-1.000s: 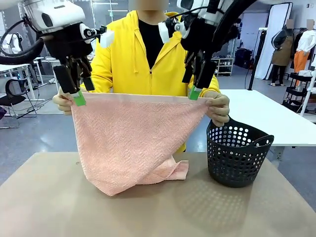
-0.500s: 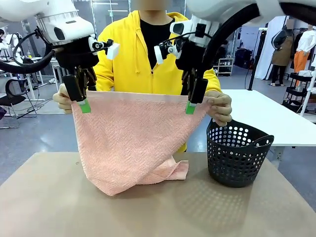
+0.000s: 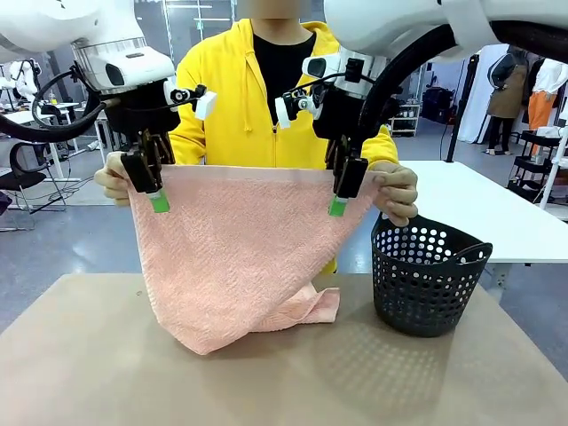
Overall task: Fold the towel.
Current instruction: Grab the top end of the 100 cm Hotel Towel extended by the human.
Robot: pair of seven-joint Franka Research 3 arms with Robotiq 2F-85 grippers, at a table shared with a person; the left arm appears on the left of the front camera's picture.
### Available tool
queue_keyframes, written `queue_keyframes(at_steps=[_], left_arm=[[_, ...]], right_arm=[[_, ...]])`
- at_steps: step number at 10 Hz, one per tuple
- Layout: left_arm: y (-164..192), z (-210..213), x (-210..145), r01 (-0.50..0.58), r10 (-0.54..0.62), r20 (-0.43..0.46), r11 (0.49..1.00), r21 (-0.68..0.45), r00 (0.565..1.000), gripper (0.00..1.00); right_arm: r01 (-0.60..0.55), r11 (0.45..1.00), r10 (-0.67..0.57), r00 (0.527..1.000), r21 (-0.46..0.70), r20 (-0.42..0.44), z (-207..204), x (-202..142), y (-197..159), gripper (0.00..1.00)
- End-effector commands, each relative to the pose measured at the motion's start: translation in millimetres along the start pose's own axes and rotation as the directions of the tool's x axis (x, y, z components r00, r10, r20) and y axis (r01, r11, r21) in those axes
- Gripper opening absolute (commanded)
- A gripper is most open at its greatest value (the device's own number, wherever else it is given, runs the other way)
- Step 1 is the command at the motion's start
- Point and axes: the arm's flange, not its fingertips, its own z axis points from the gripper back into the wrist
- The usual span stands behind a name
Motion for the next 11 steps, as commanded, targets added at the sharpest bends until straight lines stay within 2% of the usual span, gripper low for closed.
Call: queue_keyframes(at_steps=[1,2,3,4,5,11], left_arm=[[-1,-5,1,-0.029,0.029,0.007,0.999,-0.018,1.0,0.0],[-1,-5,1,-0.031,0.031,0.006,0.999,-0.016,1.0,0.0],[-1,-3,0,-0.035,0.035,0.006,0.999,-0.015,0.999,0.03],[-2,-3,0,-0.036,0.036,0.008,0.999,-0.014,0.999,0.0],[-2,-3,0,-0.036,0.036,0.008,0.999,-0.012,0.999,0.0],[-10,-2,-11,-0.067,0.067,0.028,0.998,0.003,0.997,0.0]], right_arm=[[0.023,1.0,-0.024,1.0,-0.021,-0.012,-4,1,4,0.0],[0.026,0.999,-0.026,1.0,-0.022,-0.013,-5,0,3,0.0],[0.027,0.999,-0.028,1.0,-0.023,-0.013,-4,-1,4,0.12],[0.031,0.999,-0.032,0.999,-0.022,-0.013,-5,-1,4,0.02],[0.031,0.999,-0.032,0.999,-0.022,-0.014,-5,-2,4,0.0],[0.029,0.999,-0.029,1.0,-0.016,0.003,-11,-2,8,0.0]])
